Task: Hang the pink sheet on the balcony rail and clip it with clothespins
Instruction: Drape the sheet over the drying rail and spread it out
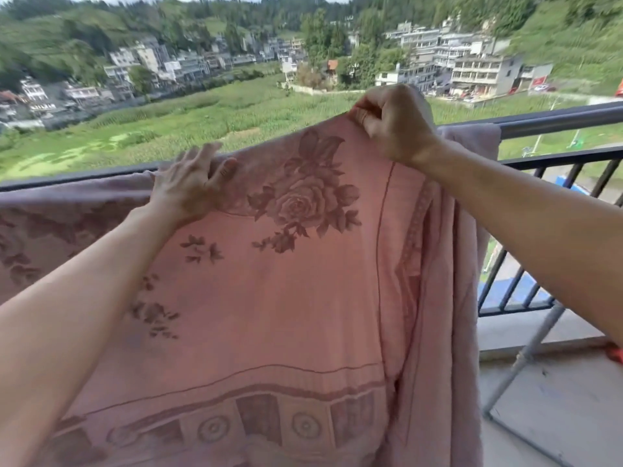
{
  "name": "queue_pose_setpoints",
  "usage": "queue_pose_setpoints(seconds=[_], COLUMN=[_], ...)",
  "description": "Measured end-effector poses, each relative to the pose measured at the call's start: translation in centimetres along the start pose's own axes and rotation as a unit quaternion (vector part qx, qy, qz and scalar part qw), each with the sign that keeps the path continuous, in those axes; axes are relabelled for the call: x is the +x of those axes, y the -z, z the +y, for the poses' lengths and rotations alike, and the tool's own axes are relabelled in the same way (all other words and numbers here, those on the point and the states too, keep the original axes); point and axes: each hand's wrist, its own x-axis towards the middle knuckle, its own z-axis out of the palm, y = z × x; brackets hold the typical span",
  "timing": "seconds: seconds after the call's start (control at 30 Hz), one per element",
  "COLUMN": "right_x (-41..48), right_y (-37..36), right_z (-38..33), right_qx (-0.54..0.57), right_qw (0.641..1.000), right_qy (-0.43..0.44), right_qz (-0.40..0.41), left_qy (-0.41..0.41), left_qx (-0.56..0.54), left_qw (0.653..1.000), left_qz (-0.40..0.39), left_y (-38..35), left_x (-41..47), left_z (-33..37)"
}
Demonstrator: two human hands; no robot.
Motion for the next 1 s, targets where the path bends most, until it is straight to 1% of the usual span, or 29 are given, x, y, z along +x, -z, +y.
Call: queue_pose_setpoints(seconds=[0.07, 0.1, 0.13, 0.17, 0.2, 0.23, 0.27, 0.3, 0.33, 0.37, 0.4, 0.43, 0.47, 0.5, 0.53, 0.6, 0.67, 0.73, 0.83, 0.87, 0.93, 0.97, 1.0], right_x=[-0.9, -1.6, -2.5, -3.4, -4.3, -5.1, -5.7, -5.9, -5.7, -5.2, -4.8, -4.3, -4.0, -3.7, -3.5, -2.8, -2.0, -1.5, -1.5, -1.8, -2.4, -2.5, -2.5], right_y=[1.2, 1.4, 1.3, 0.9, 0.4, 0.0, -0.2, 0.0, 0.7, 1.7, 2.6, 3.7, 4.5, 4.9, 4.9, 4.2, 3.7, 4.1, 6.5, 7.0, 7.9, 7.9, 7.7], right_z=[-0.9, -1.3, -1.6, -1.8, -1.7, -1.4, -0.5, 0.4, 1.6, 2.9, 4.4, 5.9, 7.1, 8.0, 8.6, 8.8, 8.7, 9.2, 11.8, 12.4, 13.4, 13.9, 14.1], right_qx=[0.037, 0.058, 0.072, 0.072, 0.062, 0.054, 0.051, 0.048, 0.025, -0.028, -0.089, -0.14, -0.172, -0.18, -0.168, -0.139, -0.135, -0.14, -0.141, -0.135, -0.112, -0.098, -0.086], right_qw=[0.997, 0.995, 0.995, 0.997, 0.997, 0.993, 0.989, 0.991, 0.995, 0.995, 0.986, 0.971, 0.956, 0.947, 0.946, 0.959, 0.967, 0.968, 0.968, 0.969, 0.971, 0.974, 0.978], right_qy=[0.013, 0.018, 0.022, 0.026, 0.026, 0.02, 0.005, -0.018, -0.054, -0.093, -0.137, -0.187, -0.236, -0.267, -0.276, -0.244, -0.213, -0.209, -0.207, -0.205, -0.179, -0.158, -0.142], right_qz=[0.065, 0.076, 0.063, 0.023, -0.041, -0.105, -0.138, -0.126, -0.079, -0.015, 0.035, 0.046, 0.021, -0.012, -0.034, -0.029, -0.02, -0.021, -0.021, -0.042, -0.113, -0.129, -0.124], left_qy=[-0.012, -0.025, -0.041, -0.057, -0.075, -0.089, -0.101, -0.107, -0.11, -0.111, -0.113, -0.114, -0.113, -0.11, -0.108, -0.1, -0.087, -0.076, -0.064, -0.054, -0.036, -0.03, -0.024], left_qx=[-0.009, -0.009, -0.009, -0.013, -0.017, -0.02, -0.024, -0.026, -0.025, -0.018, -0.008, -0.001, 0.0, -0.006, -0.018, -0.044, -0.034, -0.005, 0.009, 0.008, 0.003, 0.004, 0.008], left_qw=[0.999, 0.998, 0.996, 0.994, 0.993, 0.993, 0.993, 0.994, 0.994, 0.994, 0.994, 0.993, 0.994, 0.994, 0.994, 0.994, 0.996, 0.997, 0.998, 0.998, 0.999, 0.999, 0.999], left_qz=[0.028, 0.056, 0.08, 0.092, 0.089, 0.075, 0.053, 0.027, 0.007, 0.0, 0.003, 0.01, 0.015, 0.015, 0.012, -0.001, -0.007, 0.0, 0.028, 0.025, 0.018, 0.019, 0.021], left_y=[1.0, 1.4, 1.7, 2.0, 1.9, 1.7, 1.3, 0.8, 0.2, -0.4, -0.9, -1.4, -1.7, -1.9, -2.0, -2.3, -2.9, -3.5, -4.3, -4.2, -4.5, -4.5, -4.4], left_x=[-0.1, 0.0, 0.1, 0.3, 0.4, 0.7, 0.9, 1.0, 1.0, 0.9, 0.8, 0.7, 0.6, 0.8, 1.0, 1.6, 2.1, 2.1, 2.4, 2.5, 2.6, 2.6, 2.6], left_z=[0.8, 1.5, 2.4, 3.6, 4.8, 5.8, 6.8, 7.7, 8.5, 9.2, 9.8, 10.4, 11.1, 11.7, 12.4, 13.7, 14.5, 14.6, 14.5, 14.3, 14.9, 15.3, 15.4])
